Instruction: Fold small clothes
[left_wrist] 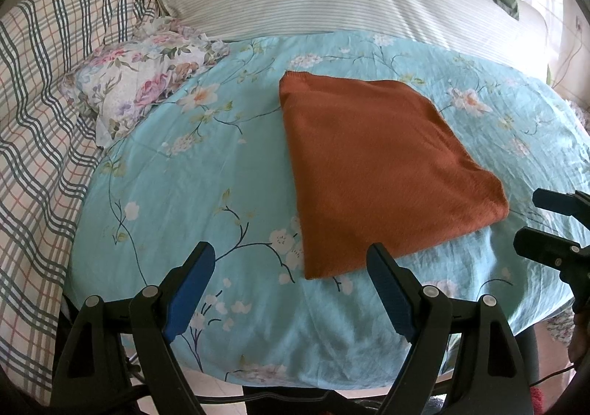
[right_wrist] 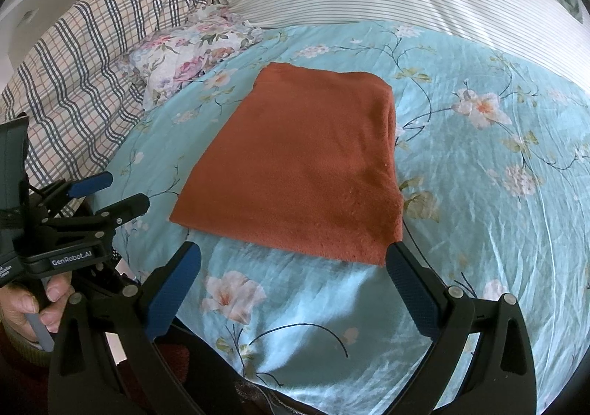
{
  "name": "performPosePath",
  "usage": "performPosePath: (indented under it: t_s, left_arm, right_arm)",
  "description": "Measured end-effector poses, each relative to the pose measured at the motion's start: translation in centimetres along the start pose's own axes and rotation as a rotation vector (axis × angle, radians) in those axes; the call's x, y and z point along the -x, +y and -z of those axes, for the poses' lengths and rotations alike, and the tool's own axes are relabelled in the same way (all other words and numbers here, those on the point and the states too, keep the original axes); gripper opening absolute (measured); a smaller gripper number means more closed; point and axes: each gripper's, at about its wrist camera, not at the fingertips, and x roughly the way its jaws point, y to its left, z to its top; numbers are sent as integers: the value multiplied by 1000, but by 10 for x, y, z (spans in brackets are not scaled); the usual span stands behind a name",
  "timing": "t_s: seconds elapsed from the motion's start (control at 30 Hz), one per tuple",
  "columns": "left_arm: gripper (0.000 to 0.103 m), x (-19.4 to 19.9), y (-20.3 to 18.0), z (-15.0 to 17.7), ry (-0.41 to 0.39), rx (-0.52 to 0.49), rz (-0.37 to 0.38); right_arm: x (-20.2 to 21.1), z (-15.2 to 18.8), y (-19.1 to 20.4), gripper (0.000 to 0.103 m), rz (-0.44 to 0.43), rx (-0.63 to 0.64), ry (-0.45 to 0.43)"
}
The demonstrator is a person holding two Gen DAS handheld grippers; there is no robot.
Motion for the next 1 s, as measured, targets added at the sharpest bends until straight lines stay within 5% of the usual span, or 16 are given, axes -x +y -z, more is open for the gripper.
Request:
performPosePath:
  t_s: [1.0]
  left_arm:
    - [85, -1, -4, -2, 0, -5, 1]
  right_arm:
    - [-2, -6, 4, 100, -11, 16, 5]
